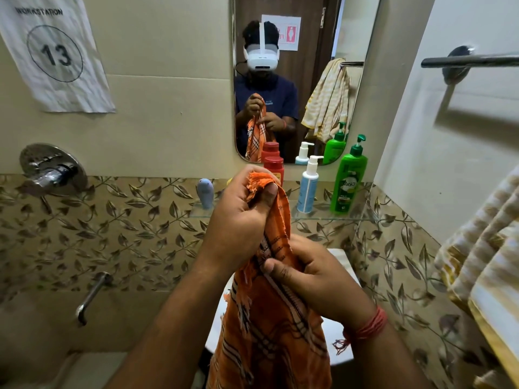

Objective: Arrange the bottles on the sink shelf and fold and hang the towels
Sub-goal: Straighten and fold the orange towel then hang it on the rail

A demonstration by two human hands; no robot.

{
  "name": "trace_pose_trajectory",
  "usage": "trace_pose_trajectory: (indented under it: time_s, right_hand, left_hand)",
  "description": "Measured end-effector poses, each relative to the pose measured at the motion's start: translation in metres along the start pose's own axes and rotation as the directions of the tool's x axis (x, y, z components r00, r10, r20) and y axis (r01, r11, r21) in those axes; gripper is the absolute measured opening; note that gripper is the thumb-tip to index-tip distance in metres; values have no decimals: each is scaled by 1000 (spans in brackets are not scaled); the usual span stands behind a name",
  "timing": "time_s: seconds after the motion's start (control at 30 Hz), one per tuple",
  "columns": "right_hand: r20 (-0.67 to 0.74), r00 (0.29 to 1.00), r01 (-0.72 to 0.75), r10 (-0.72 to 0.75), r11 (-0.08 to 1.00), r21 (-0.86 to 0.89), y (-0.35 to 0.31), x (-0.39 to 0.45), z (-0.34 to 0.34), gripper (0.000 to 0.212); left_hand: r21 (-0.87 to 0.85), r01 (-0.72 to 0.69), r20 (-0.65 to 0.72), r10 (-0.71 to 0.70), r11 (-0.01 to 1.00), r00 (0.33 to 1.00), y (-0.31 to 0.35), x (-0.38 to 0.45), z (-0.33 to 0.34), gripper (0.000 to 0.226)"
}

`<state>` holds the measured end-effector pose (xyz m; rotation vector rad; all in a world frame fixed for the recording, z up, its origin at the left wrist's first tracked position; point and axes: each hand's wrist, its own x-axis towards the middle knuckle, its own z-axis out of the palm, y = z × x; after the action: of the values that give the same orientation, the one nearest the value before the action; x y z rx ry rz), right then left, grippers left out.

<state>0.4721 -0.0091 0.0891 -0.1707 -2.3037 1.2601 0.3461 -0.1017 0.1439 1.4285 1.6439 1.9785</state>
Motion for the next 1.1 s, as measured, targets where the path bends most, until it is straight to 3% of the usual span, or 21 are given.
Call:
trace_pose_trajectory:
  time_s: [0.1, 0.2, 0.33, 0.4, 0.5, 0.57, 0.6, 0.67, 0.73, 0.77, 0.87, 0.93, 1.0, 1.1]
  right_hand:
    - [82, 997, 8, 9, 978, -206, 3, 3, -6, 46]
    - [64, 998, 55, -27, 861, -506, 7, 3, -13, 66]
    - [-50, 981, 113, -187, 761, -638, 5, 0, -17, 59]
    - [-107, 953, 163, -284, 775, -610, 2, -2, -16, 60]
    - [-207, 905, 312, -372, 910, -273, -24, -8, 1, 57]
    - [-133, 900, 389, -415, 902, -186, -42, -10, 14, 48]
    - [-49, 921, 365, -385, 902, -233, -48, -9, 18, 44]
    - [124, 984, 174, -129, 856, -486, -48, -5, 11, 36]
    - [215, 953, 9, 214, 689, -725, -42, -5, -1, 37]
    - [232, 921, -27, 314, 644, -764, -38, -7, -4, 39]
    - [277, 914, -19, 297, 713, -701, -36, -11, -4, 34]
    - [229, 960, 15, 163, 785, -619, -35, -11, -1, 26]
    - [68, 997, 7, 29, 879, -477, -32, -9, 2, 22]
    - [-232, 968, 20, -100, 947, -321, -25, -12, 14, 20]
  left_hand:
    - [1, -6, -25, 6, 1000, 1000, 2, 0, -1, 3]
    - [-7, 6, -97, -7, 1000, 995, 3, 3, -6, 10]
    - [46, 10, -133, -4, 999, 991, 3, 7, -11, 5]
    - [92, 6, -150, 8, 996, 989, 2, 7, -11, 4]
    - [158, -38, -162, 64, 987, 985, 2, 8, -9, 7]
    - [201, -92, -170, 127, 975, 977, 5, 10, -9, 7]
    - [210, -109, -178, 148, 972, 973, 7, 11, -9, 6]
    - [210, -118, -206, 162, 971, 965, 11, 12, -11, 5]
    - [212, -119, -240, 169, 970, 956, 14, 11, -14, 5]
    - [208, -119, -254, 171, 971, 952, 15, 10, -15, 6]
    - [192, -110, -275, 161, 975, 948, 17, 7, -16, 7]
    - [189, -106, -275, 156, 976, 949, 19, 7, -15, 7]
    - [197, -113, -271, 165, 974, 948, 22, 8, -16, 5]
    - [193, -124, -277, 175, 973, 945, 27, 7, -19, 9]
